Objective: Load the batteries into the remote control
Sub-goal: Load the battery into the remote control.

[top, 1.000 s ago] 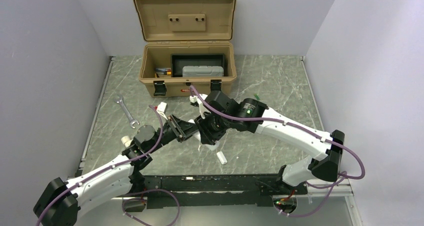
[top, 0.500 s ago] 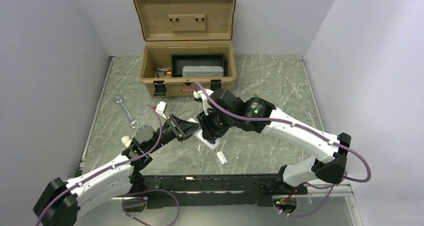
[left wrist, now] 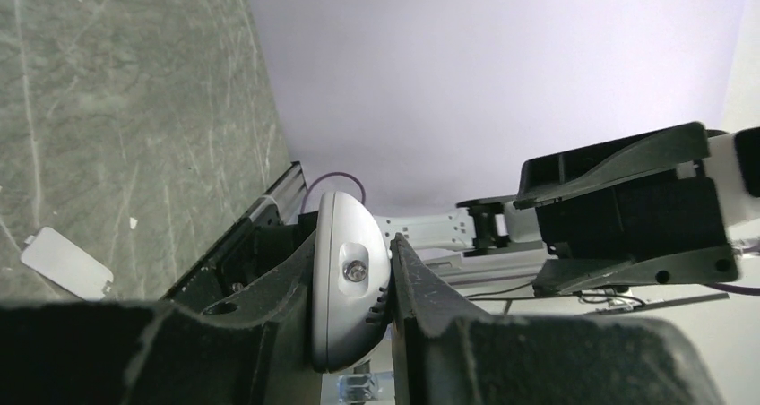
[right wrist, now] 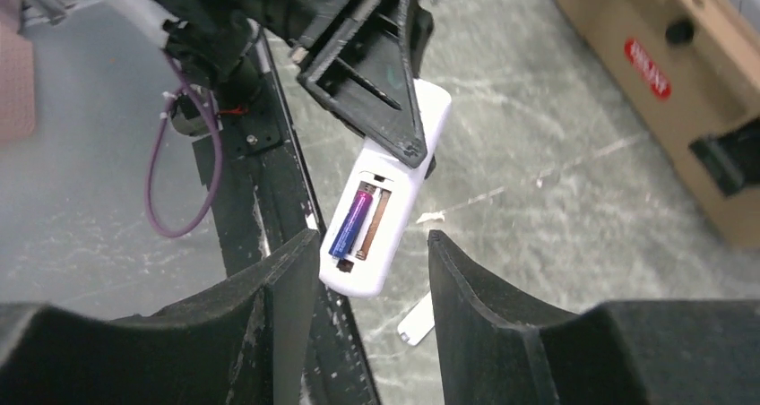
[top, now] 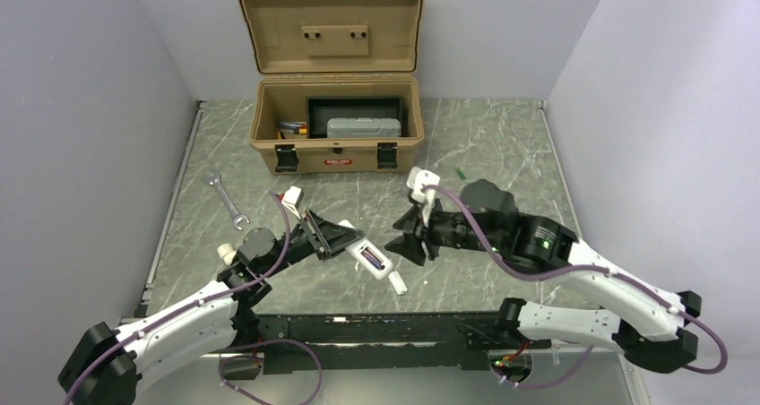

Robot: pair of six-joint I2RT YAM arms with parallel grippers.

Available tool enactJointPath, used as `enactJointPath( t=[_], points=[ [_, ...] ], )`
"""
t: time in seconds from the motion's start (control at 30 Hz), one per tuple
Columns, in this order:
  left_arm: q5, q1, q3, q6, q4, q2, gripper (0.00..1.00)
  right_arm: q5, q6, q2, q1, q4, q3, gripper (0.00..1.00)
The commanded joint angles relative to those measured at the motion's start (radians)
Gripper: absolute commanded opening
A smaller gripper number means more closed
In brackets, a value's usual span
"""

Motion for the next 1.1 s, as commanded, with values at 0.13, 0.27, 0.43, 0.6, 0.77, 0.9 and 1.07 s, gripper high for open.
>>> enactJointPath(
  t=[0.13,0.27,0.43,0.6,0.77,0.9,1.07],
  points=[
    [0.134,-0.004,0.008,-0.032,-0.017,-0.066,0.00,-0.353,-0.392,-0.207,-0.003,0.326,-0.209,0.53],
    [0.208,-0.004,0.028,-0.021,-0.054,-0.067,0.00,-0.532,-0.461,-0.197,-0.002,0.333,-0.226,0.53],
    [0.283,-0.009,0.050,-0.010,-0.061,-0.042,0.00,-0.654,-0.538,-0.130,-0.004,0.304,-0.214,0.49],
    [0.306,-0.021,0.053,-0.014,-0.044,-0.024,0.00,-0.758,-0.576,-0.078,-0.006,0.284,-0.210,0.44],
    [0.318,-0.036,0.056,-0.011,-0.039,-0.011,0.00,-0.799,-0.567,-0.060,-0.013,0.319,-0.242,0.41],
    [0.320,-0.043,0.054,-0.012,-0.026,-0.003,0.00,-0.881,-0.508,-0.052,-0.037,0.399,-0.291,0.43],
    [0.323,-0.049,0.051,-0.020,0.008,0.021,0.00,-0.909,-0.476,-0.030,-0.042,0.414,-0.320,0.46]
  ],
)
